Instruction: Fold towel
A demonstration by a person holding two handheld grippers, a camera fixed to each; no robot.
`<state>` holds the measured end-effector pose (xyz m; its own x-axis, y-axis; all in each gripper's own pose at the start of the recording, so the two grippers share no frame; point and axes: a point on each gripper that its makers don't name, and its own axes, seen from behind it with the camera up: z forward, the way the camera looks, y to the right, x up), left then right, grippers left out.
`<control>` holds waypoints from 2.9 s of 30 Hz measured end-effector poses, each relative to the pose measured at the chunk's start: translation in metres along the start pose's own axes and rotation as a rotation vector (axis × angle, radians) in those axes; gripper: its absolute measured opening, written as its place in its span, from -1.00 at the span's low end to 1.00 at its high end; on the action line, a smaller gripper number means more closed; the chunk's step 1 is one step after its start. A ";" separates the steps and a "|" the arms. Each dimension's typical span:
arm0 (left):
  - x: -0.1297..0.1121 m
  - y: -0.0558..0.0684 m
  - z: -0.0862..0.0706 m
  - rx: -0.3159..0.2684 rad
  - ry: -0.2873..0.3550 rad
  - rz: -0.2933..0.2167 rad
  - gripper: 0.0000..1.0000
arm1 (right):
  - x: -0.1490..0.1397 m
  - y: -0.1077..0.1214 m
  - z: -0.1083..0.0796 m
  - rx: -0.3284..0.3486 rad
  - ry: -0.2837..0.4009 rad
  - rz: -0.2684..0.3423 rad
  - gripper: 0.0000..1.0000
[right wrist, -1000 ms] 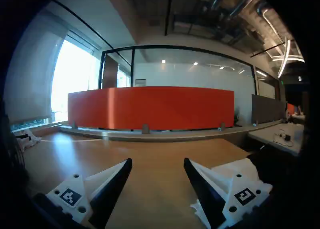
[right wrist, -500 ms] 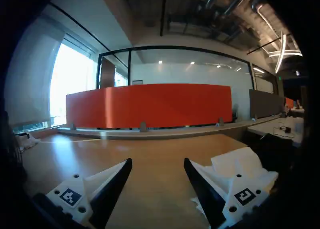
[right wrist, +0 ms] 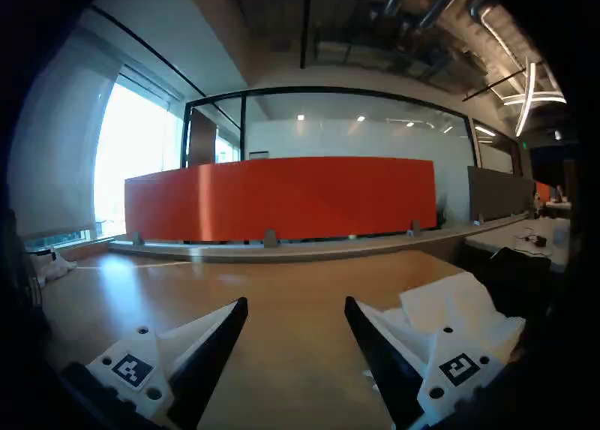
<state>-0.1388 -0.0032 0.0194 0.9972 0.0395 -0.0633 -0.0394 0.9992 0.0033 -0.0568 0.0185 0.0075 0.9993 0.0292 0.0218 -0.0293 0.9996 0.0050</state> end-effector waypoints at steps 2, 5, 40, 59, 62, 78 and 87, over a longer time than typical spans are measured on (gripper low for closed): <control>0.000 0.000 0.000 0.000 0.000 0.000 0.32 | 0.001 0.001 0.000 -0.003 0.004 -0.001 1.00; 0.000 0.000 0.000 0.000 0.000 0.000 0.32 | 0.001 0.000 -0.001 -0.005 0.010 -0.006 1.00; 0.000 0.000 0.001 0.000 0.000 0.000 1.00 | 0.003 -0.011 -0.005 0.014 0.027 -0.043 1.00; 0.001 0.000 0.001 0.000 -0.001 0.000 1.00 | 0.001 -0.011 -0.005 0.017 0.027 -0.043 1.00; 0.001 -0.001 0.001 0.000 -0.001 0.000 1.00 | 0.002 -0.010 -0.005 0.017 0.027 -0.043 1.00; 0.004 -0.001 0.000 0.000 -0.002 0.000 1.00 | 0.001 -0.010 -0.005 0.017 0.027 -0.044 1.00; 0.009 -0.002 -0.002 0.000 -0.004 0.001 1.00 | 0.001 -0.010 -0.005 0.017 0.027 -0.044 1.00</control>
<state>-0.1299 -0.0050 0.0167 0.9974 0.0403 -0.0598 -0.0402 0.9992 0.0029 -0.0553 0.0082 0.0028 0.9999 -0.0143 -0.0063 0.0145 0.9997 0.0220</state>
